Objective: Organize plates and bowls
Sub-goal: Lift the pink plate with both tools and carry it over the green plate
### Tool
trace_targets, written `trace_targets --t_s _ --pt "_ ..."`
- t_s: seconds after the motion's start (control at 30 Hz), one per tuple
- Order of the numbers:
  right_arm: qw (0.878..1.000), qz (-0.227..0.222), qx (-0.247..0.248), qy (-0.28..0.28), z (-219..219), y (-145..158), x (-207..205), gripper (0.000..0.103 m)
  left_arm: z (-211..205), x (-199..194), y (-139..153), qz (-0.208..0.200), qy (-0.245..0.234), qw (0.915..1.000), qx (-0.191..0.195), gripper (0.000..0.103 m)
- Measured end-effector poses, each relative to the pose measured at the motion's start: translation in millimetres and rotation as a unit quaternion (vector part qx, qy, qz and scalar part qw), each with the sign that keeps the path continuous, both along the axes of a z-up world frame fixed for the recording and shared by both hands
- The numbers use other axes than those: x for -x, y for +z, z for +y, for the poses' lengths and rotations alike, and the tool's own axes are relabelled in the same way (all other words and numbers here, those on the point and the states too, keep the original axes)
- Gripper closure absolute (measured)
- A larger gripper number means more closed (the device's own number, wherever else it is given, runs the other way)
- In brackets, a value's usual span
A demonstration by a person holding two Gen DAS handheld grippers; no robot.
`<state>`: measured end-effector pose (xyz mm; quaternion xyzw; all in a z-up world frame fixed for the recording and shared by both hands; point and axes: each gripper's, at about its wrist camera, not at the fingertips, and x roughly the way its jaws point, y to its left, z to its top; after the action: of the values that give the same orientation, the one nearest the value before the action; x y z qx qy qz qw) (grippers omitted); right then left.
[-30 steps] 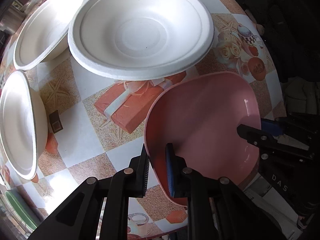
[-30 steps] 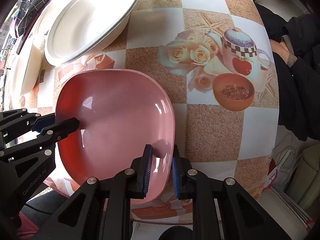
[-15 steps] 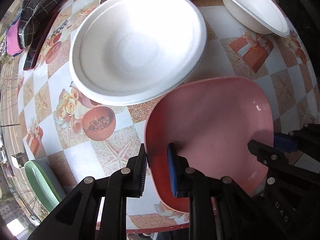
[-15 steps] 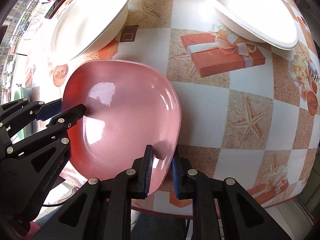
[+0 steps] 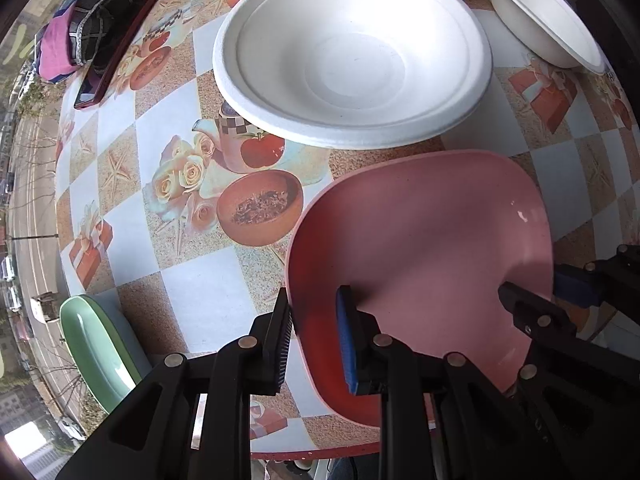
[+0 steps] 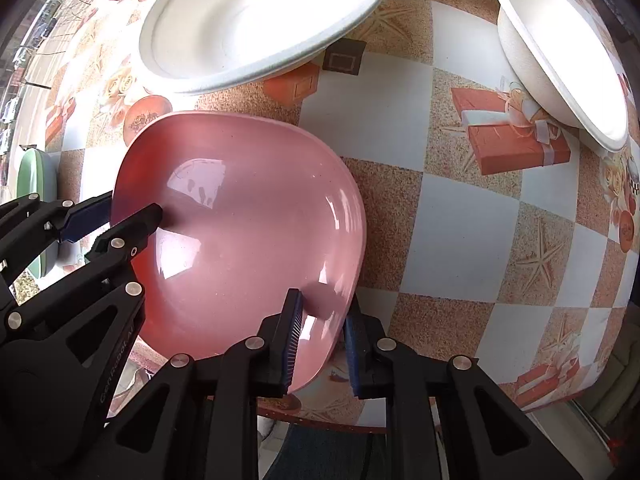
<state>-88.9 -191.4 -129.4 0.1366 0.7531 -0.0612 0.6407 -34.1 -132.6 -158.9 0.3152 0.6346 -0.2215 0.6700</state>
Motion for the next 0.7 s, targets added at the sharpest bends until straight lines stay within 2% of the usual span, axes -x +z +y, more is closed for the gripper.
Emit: trace_targets --t_s 0.7 --pt "1.000 0.025 -0.005 -0.011 -1.0 -1.4 -3.1 0.082 17.0 0.1 13.3 0.012 -0.011 0.9997 0.018 0.082"
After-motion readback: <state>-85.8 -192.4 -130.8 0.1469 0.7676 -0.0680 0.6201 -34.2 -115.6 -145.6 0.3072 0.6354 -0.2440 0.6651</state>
